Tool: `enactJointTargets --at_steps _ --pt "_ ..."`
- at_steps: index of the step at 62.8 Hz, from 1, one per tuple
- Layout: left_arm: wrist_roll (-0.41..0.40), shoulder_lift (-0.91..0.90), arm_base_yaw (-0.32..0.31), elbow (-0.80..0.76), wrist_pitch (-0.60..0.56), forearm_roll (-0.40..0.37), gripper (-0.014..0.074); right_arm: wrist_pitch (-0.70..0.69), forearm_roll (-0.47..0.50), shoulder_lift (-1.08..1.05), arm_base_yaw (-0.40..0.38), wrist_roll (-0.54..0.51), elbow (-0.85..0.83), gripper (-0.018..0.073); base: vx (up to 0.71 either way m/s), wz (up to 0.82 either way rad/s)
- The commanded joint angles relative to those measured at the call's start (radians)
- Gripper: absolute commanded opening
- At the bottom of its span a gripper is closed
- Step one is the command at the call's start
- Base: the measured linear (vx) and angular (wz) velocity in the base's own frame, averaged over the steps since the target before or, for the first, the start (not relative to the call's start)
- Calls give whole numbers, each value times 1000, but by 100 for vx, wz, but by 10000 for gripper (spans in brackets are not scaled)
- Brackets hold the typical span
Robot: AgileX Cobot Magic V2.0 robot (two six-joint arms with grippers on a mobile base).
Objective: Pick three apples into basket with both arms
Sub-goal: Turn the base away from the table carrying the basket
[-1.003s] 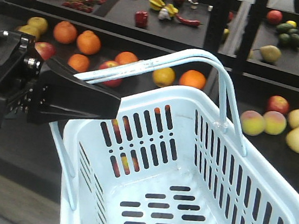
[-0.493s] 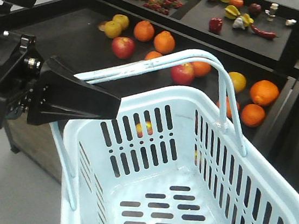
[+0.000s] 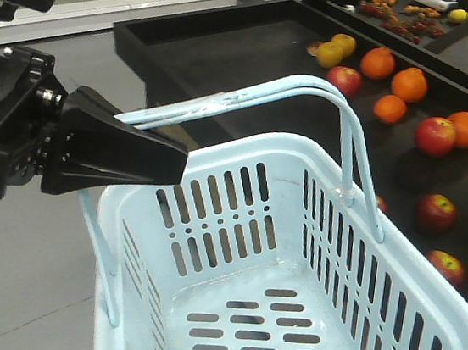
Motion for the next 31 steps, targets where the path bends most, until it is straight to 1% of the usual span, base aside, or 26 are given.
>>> enactJointTargets --at_steps 1,16,31 --pt "-2 -25 -4 -24 -135 19 -7 -72 -12 -12 -2 -9 14 -5 -18 68" --pt "-2 -25 -4 -24 -135 19 -7 -72 -12 -12 -2 -9 14 -5 -17 65" --pt "-2 -25 -4 -24 -135 19 -7 -72 -12 -12 -2 -9 14 -5 -15 58"
